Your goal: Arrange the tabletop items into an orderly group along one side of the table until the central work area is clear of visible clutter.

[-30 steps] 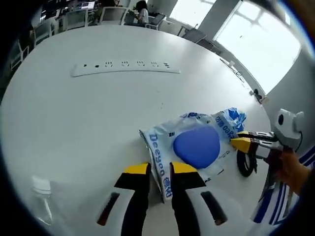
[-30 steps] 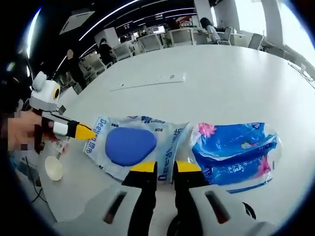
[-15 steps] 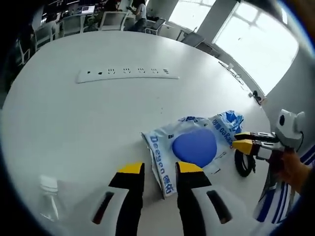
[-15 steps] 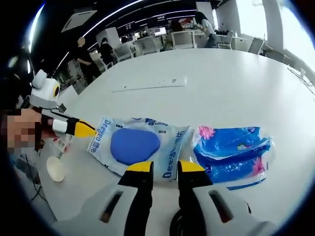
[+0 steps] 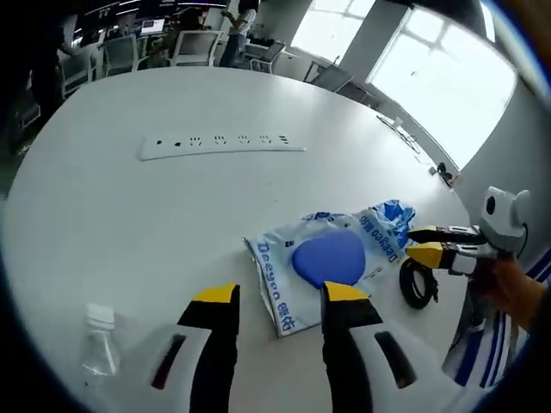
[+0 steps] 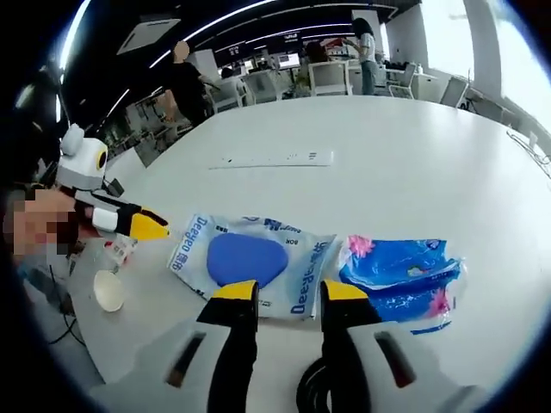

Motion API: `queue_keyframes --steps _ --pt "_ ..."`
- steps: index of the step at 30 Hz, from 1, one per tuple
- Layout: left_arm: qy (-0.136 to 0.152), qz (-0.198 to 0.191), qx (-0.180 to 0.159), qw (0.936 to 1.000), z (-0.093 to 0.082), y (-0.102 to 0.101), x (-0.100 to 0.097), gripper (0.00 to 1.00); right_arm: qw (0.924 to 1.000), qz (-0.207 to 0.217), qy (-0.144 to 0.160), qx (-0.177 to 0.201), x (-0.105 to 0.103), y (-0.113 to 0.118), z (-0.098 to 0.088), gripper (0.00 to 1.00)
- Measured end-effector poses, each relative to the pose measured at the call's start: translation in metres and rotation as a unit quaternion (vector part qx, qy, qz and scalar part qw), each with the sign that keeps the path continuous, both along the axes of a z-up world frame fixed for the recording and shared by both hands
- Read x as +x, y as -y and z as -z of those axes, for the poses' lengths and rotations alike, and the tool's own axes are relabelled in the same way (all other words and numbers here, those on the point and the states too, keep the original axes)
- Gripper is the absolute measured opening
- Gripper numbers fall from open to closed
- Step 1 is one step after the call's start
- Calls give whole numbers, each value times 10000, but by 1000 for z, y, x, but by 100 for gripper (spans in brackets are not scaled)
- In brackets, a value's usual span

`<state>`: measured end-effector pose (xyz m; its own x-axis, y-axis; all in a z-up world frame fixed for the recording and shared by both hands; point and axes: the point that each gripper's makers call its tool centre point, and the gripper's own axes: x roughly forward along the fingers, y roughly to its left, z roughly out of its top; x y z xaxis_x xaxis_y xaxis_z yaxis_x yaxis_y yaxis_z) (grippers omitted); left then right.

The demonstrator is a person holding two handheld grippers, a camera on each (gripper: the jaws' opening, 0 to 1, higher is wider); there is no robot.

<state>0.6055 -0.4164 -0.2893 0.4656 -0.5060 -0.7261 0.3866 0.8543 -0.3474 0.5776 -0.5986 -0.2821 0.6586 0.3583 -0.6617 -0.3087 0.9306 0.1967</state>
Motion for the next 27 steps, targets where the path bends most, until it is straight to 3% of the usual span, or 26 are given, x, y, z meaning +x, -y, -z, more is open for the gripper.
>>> queue_keyframes --steps 9,27 --pt "67 -15 -81 9999 -11 -7 -5 47 9999 -141 94 -23 -4 -3 -13 33" --pt "360 -157 -417 9984 -50 -20 -16 62 9981 -502 254 250 -8 -23 -46 45"
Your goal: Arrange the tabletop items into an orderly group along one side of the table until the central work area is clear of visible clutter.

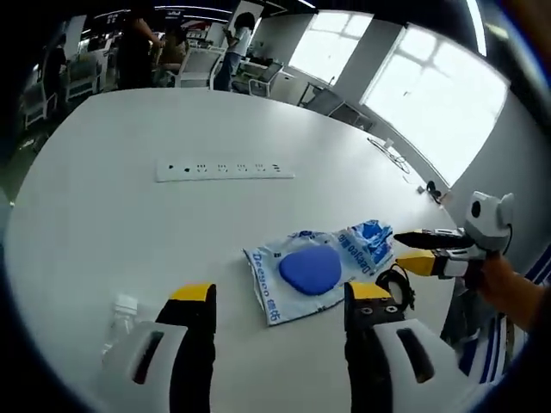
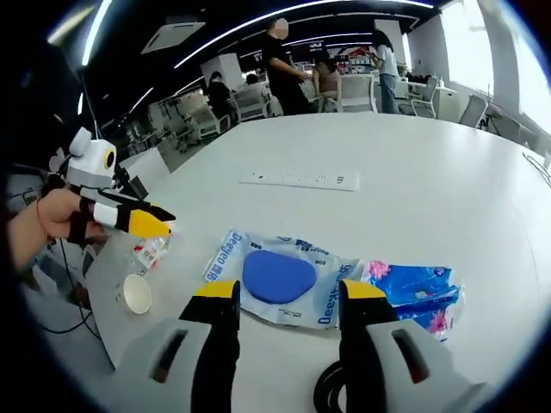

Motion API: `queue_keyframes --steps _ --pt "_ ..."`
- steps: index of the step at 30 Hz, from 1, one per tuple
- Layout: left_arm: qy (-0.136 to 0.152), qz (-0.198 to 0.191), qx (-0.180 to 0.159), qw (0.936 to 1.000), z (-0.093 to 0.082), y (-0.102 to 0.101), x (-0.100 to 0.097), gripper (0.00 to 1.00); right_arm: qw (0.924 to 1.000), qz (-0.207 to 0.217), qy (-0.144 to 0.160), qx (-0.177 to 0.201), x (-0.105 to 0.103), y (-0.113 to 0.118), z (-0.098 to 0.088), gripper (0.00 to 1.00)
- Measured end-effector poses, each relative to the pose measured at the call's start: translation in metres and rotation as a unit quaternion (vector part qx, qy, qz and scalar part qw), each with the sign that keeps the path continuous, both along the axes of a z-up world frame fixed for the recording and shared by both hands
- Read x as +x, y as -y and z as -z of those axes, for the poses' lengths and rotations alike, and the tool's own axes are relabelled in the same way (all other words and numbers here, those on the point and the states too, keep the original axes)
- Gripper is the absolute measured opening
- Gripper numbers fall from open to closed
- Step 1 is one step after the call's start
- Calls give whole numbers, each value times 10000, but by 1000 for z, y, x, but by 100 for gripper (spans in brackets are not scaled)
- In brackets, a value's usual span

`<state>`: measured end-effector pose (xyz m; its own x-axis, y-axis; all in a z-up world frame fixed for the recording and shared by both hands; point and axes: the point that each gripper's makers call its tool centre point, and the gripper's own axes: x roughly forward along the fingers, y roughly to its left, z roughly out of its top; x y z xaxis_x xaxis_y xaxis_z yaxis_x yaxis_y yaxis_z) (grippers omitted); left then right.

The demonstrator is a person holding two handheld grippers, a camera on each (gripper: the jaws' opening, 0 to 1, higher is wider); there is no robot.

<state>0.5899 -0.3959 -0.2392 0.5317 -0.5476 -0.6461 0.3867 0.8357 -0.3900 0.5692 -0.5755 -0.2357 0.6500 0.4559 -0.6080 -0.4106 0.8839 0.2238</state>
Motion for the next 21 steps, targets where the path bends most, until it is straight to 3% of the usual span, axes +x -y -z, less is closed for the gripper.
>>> queue_keyframes --steps 11,21 --pt "200 -71 -242 9995 -28 -12 -11 71 9997 -178 53 139 -5 -10 -15 50" --pt "321 -137 -275 9990 -44 -28 -25 73 9987 -366 97 339 -8 -28 -32 52"
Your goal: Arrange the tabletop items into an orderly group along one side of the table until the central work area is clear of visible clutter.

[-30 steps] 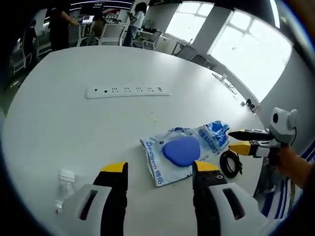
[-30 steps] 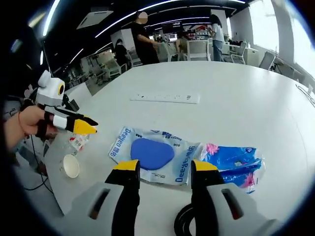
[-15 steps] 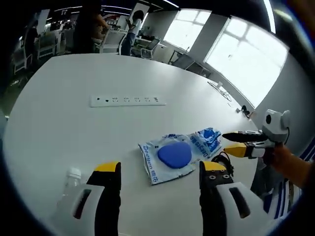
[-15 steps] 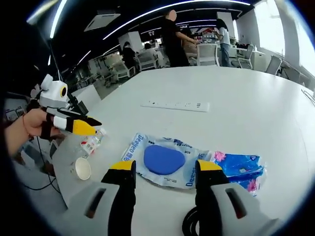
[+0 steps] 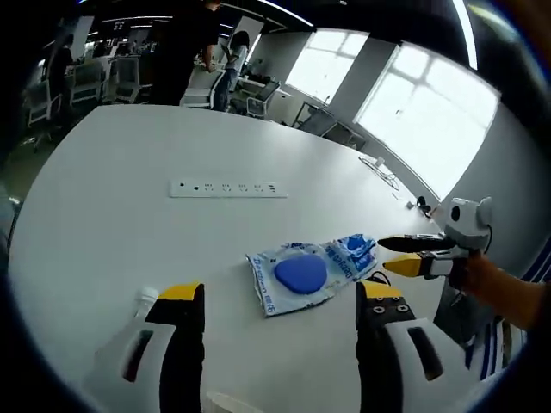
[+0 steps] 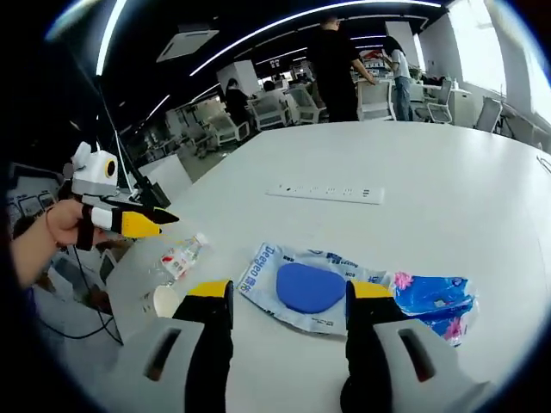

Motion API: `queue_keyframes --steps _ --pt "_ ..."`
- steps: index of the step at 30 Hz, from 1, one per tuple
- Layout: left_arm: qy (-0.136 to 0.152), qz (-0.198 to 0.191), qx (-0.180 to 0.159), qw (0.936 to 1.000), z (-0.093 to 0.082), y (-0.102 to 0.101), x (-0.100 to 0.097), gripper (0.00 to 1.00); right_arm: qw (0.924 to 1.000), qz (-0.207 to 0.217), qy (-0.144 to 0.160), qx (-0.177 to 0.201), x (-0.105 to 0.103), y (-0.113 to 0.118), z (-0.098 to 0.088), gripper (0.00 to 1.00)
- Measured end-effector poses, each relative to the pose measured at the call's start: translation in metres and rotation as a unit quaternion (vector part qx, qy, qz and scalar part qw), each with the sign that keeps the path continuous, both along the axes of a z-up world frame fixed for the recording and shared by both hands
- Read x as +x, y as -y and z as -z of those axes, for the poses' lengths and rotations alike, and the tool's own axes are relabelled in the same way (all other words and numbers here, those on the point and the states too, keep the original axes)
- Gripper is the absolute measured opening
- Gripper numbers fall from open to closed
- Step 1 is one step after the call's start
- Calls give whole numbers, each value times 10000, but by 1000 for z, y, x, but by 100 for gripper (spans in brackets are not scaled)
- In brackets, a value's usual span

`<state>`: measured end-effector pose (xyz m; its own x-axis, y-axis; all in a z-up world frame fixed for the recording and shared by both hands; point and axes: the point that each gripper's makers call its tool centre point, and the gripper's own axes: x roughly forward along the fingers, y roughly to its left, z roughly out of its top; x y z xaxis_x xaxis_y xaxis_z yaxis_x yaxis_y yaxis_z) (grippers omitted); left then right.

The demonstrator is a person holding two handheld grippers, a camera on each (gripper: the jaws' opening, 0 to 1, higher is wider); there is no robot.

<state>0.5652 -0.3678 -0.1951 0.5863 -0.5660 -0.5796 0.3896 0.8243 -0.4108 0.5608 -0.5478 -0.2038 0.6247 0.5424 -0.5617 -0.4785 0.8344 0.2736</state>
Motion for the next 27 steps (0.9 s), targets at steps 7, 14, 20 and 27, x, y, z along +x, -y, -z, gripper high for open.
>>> queue_keyframes --steps 7,14,20,27 --pt "82 -92 -46 9999 -11 -14 -11 74 9999 -128 48 80 -3 -14 -11 53" --pt "168 -166 -74 9997 -23 -28 -28 75 9994 -322 71 113 -11 -32 -19 53" --pt "259 -267 -87 9993 -35 -44 -41 76 9990 -385 66 236 -17 -44 -22 53" --pt "347 -336 -124 9988 -45 -64 -58 77 9985 -485 98 226 -28 -60 -29 52"
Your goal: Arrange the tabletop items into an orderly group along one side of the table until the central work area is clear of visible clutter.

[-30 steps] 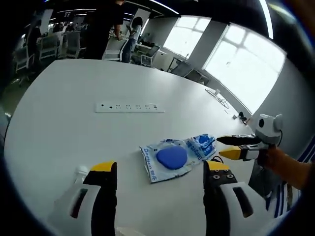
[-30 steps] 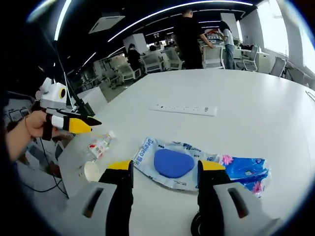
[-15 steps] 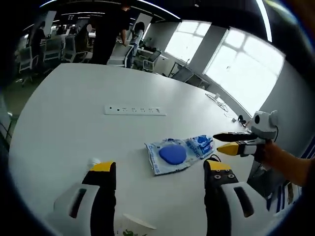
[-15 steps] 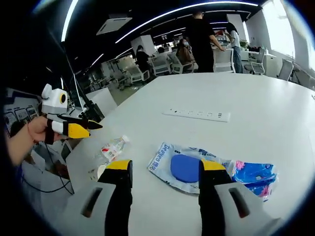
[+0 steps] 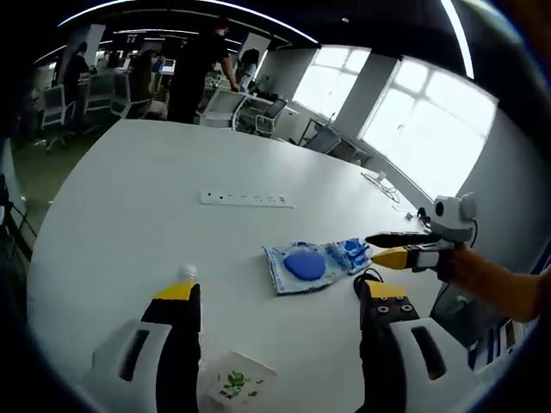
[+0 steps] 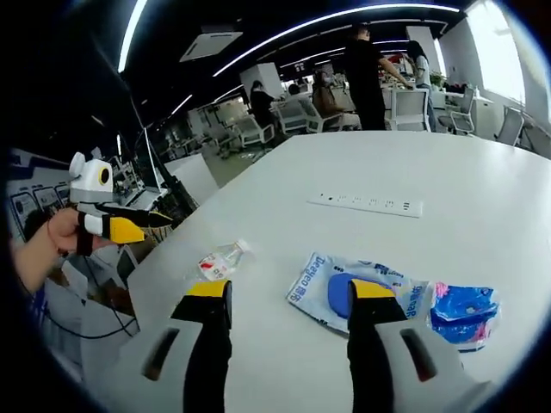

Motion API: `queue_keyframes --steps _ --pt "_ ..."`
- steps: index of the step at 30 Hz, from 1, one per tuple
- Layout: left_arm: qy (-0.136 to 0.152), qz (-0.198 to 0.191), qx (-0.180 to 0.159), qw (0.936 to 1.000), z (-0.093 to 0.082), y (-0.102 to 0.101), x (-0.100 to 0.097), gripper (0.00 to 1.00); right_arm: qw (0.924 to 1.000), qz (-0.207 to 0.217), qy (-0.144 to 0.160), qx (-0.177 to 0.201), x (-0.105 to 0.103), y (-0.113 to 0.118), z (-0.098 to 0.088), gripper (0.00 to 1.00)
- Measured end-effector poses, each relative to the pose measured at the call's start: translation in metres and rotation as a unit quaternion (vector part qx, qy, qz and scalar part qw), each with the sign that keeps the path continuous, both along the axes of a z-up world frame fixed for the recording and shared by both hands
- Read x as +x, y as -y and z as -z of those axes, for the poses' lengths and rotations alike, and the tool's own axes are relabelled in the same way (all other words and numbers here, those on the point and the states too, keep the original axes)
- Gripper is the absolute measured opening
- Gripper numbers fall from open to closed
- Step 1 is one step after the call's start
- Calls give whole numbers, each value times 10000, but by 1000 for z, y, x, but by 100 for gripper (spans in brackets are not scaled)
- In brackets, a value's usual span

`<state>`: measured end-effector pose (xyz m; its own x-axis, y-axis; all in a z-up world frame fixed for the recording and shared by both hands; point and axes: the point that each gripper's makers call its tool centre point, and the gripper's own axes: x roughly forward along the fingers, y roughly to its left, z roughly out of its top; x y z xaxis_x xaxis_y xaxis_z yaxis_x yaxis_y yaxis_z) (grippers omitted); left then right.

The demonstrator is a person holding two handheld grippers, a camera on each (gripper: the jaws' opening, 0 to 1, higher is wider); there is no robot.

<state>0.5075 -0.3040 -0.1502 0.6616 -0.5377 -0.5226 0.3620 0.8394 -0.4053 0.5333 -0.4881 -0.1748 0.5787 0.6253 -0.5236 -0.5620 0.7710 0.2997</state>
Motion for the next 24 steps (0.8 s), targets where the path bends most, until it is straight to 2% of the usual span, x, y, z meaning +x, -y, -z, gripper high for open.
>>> queue_keyframes --steps 7,16,24 --pt "80 12 -50 10000 -9 -13 -19 77 10000 -67 18 62 -7 -13 -8 52" --pt "247 -49 -228 9994 -25 -32 -39 79 9996 -206 -40 189 -12 -44 -10 53" --pt "201 -71 -239 9995 -20 -53 -56 77 9983 -441 -198 319 -10 -83 -4 53"
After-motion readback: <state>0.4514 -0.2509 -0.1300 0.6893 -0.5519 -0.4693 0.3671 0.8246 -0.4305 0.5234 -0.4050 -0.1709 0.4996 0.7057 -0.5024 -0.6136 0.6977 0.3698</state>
